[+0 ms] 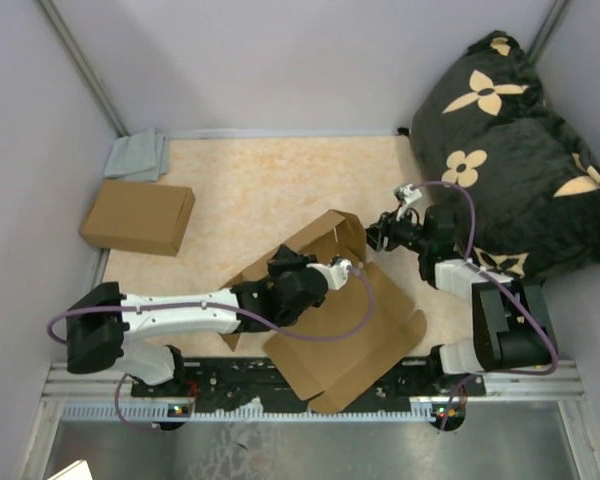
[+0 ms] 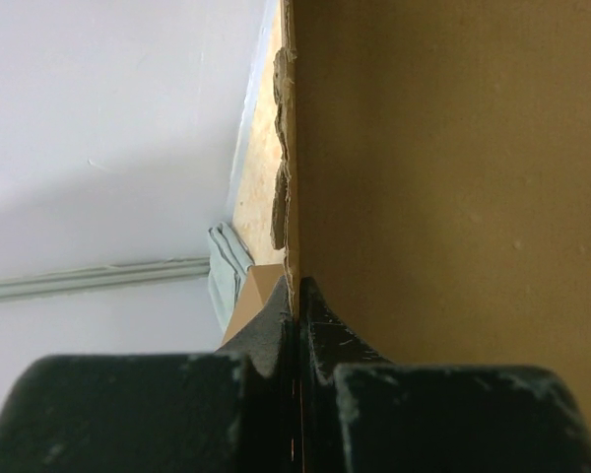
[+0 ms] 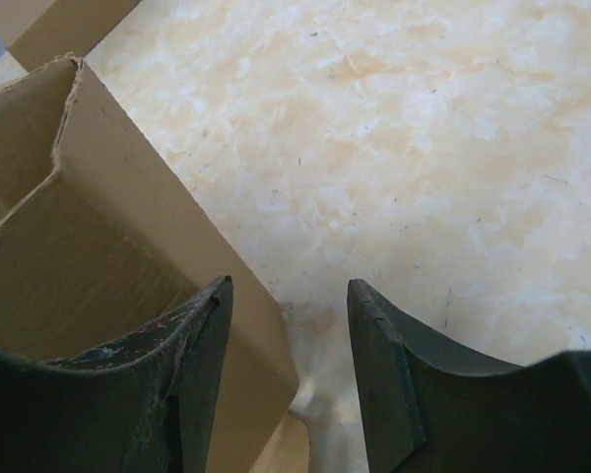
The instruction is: Fold the paper box
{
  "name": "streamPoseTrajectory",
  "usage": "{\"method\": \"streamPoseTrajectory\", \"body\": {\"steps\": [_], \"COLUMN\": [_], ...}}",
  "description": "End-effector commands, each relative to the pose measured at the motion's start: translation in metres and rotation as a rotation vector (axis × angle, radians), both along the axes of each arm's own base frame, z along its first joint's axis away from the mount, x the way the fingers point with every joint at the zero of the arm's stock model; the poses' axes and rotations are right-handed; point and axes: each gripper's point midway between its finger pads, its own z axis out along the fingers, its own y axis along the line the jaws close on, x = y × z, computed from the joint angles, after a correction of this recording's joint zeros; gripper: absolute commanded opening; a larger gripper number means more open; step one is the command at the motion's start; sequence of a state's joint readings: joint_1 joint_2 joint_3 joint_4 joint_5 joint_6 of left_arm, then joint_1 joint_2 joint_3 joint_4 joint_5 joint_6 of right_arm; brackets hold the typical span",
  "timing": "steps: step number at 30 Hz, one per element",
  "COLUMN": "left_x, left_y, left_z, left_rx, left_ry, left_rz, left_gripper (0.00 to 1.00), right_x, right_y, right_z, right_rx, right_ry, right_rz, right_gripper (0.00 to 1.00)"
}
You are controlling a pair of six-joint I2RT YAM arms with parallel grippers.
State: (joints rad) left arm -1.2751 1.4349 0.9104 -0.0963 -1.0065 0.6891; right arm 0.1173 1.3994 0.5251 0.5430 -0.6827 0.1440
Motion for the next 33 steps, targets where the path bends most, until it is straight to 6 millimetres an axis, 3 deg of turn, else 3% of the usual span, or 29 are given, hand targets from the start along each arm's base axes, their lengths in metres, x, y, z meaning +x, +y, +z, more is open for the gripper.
{"method": "streamPoseTrajectory", "body": {"steps": [1, 10, 24, 33], "left_x": [-0.007, -0.006, 0.005, 0.018], "left_y": [0.005, 0.011, 0.005, 0.008], "left_z": [-0.011, -0.008, 0.053, 0.045], "left_rx": [0.030, 0.053, 0.043, 0.084], "left_ry": [-0.021, -0.096, -0.346, -0.372], "left_rz": [0.025, 0.047, -0.040, -0.059], "left_gripper": [0.00, 0.00, 0.00, 0.00], "right_x": [-0.001, -0.018, -0.025, -0.013], "right_y": [-0.009, 0.000, 0.014, 0.028], "right_z": [0.030, 0.037, 0.040, 0.036], "right_rx": [0.064, 0.137, 0.225, 0.134], "right_ry": [-0.128, -0.144, -0.142, -0.160], "right_rz": [0.036, 0.180, 0.266, 0.279], "right_gripper": [0.51, 0.50, 0.50, 0.54]}}
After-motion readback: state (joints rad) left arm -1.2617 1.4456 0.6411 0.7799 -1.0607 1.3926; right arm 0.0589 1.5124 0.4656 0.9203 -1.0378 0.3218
